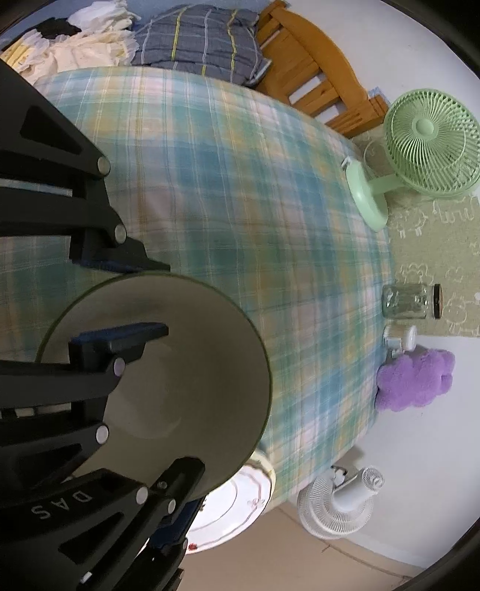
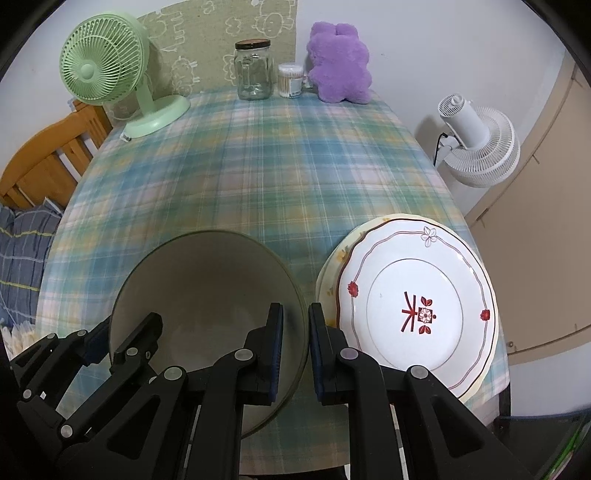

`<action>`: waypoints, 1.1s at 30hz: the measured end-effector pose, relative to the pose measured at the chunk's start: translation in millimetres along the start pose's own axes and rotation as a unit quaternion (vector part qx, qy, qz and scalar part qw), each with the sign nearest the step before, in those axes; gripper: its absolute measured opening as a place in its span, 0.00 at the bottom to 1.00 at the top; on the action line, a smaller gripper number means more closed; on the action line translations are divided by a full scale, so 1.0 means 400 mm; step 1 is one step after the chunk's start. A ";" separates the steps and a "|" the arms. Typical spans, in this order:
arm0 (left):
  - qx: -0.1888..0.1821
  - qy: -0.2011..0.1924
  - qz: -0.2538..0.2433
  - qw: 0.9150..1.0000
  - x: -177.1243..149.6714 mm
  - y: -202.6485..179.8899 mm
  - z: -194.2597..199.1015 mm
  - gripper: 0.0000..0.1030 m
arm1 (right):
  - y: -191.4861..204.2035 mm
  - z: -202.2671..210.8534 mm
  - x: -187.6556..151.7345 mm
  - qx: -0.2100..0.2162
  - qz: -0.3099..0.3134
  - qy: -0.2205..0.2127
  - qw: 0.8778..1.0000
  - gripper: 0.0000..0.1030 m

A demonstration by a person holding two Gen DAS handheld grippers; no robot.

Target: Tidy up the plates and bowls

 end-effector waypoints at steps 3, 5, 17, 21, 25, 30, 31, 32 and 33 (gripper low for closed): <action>-0.010 0.000 -0.004 1.000 -0.003 -0.004 0.011 0.37 | 0.000 0.002 -0.005 0.003 0.001 0.008 1.000 0.17; -0.015 0.002 -0.003 1.000 -0.002 -0.002 0.016 0.41 | -0.001 0.006 -0.009 0.009 0.000 0.014 1.000 0.21; -0.046 0.010 0.011 0.999 0.009 -0.001 0.021 0.75 | -0.027 0.024 -0.002 0.037 -0.020 0.011 0.999 0.63; -0.040 0.024 0.018 0.999 0.006 -0.003 0.000 0.79 | -0.033 -0.015 -0.001 0.069 -0.038 0.034 0.996 0.63; -0.028 0.038 0.036 0.998 0.009 0.004 -0.021 0.81 | -0.026 -0.055 0.007 0.100 -0.041 0.051 0.993 0.63; -0.013 0.057 0.047 0.997 0.012 -0.005 -0.040 0.81 | -0.012 -0.093 0.014 0.134 -0.026 0.073 0.988 0.63; -0.012 0.059 0.047 0.997 0.013 -0.009 -0.042 0.81 | -0.011 -0.099 0.014 0.140 -0.024 0.079 0.987 0.63; -0.010 0.062 0.047 0.997 0.013 -0.014 -0.045 0.81 | -0.012 -0.105 0.015 0.144 -0.023 0.083 0.986 0.63; -0.008 0.066 0.047 0.997 0.012 -0.019 -0.048 0.81 | -0.011 -0.109 0.015 0.151 -0.022 0.088 0.984 0.63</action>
Point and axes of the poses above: each gripper's, at about its wrist camera, not at the fingertips, and z roughly against the way its jaws point, y to its left, x to its top, the point moved 9 cm from there along -z, roughly the way its jaws point, and after that the axes turned 5 degrees about y, right-handed, at the moved point
